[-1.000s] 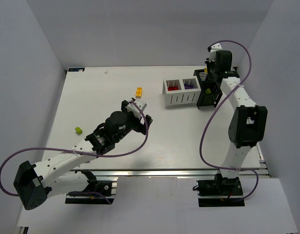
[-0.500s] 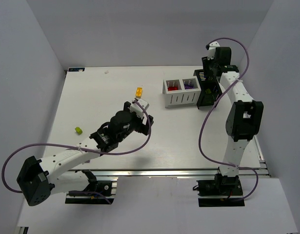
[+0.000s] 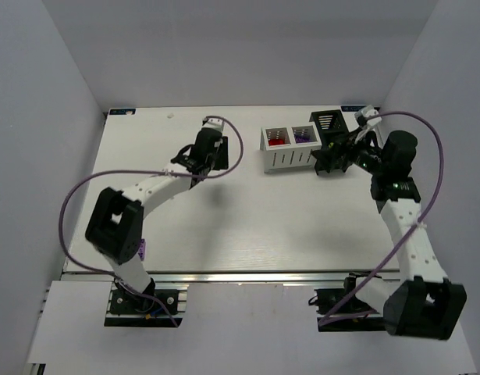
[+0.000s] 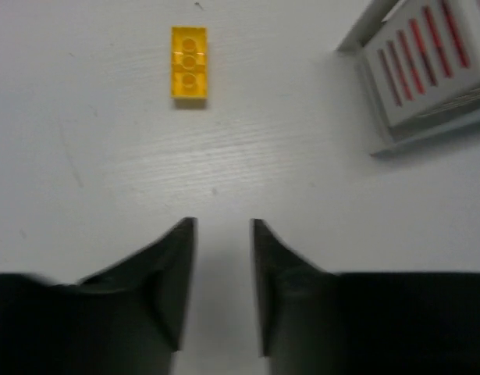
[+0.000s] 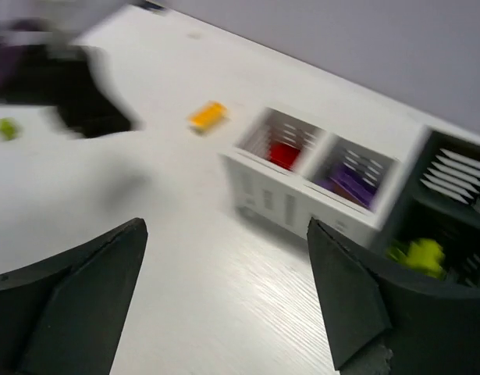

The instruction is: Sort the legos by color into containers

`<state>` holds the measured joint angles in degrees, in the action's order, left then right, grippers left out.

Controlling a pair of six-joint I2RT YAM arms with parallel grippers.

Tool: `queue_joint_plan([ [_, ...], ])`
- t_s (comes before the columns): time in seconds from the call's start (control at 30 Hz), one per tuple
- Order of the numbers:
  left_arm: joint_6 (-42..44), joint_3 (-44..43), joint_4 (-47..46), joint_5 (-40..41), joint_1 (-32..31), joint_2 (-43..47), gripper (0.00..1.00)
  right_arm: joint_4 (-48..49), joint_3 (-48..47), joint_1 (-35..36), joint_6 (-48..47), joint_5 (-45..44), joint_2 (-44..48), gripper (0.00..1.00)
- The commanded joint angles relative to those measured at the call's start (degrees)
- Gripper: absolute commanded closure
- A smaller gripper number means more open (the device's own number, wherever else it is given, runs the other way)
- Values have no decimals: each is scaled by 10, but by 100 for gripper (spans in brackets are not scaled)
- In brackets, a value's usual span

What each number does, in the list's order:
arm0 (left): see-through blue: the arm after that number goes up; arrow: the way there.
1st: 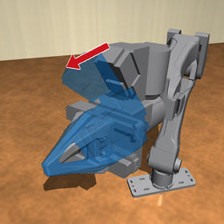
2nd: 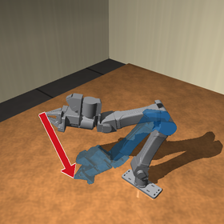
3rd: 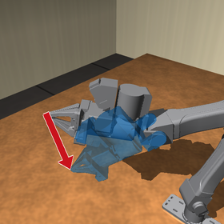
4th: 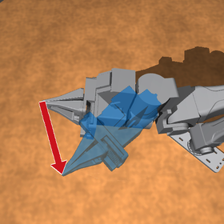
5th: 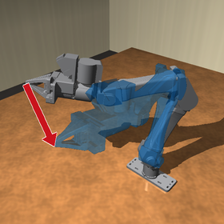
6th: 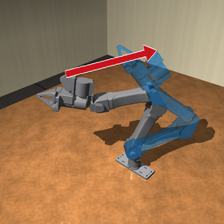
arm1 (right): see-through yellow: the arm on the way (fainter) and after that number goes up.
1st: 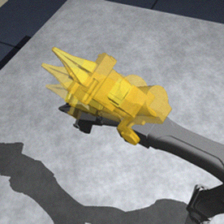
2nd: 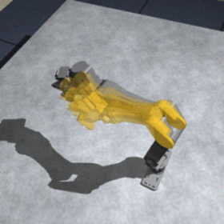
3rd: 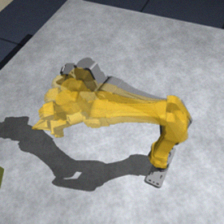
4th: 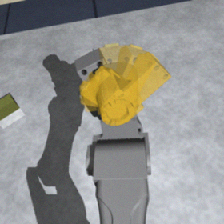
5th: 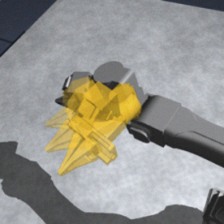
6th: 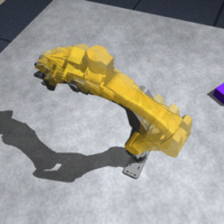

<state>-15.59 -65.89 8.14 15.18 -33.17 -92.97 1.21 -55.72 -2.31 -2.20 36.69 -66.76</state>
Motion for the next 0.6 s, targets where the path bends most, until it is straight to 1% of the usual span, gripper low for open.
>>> queue_joint_plan([
  [0.0, -34, -94, 77, -7, 37, -94, 41, 75, 53, 0, 73, 197, 49, 11],
  [0.03, -31, -122, 88, -15, 42, -121, 23, 73, 61, -4, 82, 217, 58, 11],
  [0.07, -13, -173, 97, -23, 43, -145, 16, 77, 68, -7, 87, 222, 81, 11],
  [0.1, -4, -196, 106, -28, 49, -188, 11, 81, 75, -14, 96, 222, 91, 11],
  [0.13, 6, -216, 108, -30, 50, -207, 8, 82, 80, -16, 95, 225, 101, 12],
  [0.17, 20, -257, 114, -30, 50, -225, 3, 81, 81, -19, 95, 225, 117, 12],
  [0.2, 28, -276, 115, -28, 50, -257, 3, 81, 84, -27, 95, 226, 124, 14],
  [0.4, 55, -416, 155, 11, 55, -350, 3, 85, 91, -49, 108, 255, 136, 18],
  [0.57, 61, -463, 170, 37, 55, -397, 7, 89, 93, -67, 112, 279, 138, 18],
])
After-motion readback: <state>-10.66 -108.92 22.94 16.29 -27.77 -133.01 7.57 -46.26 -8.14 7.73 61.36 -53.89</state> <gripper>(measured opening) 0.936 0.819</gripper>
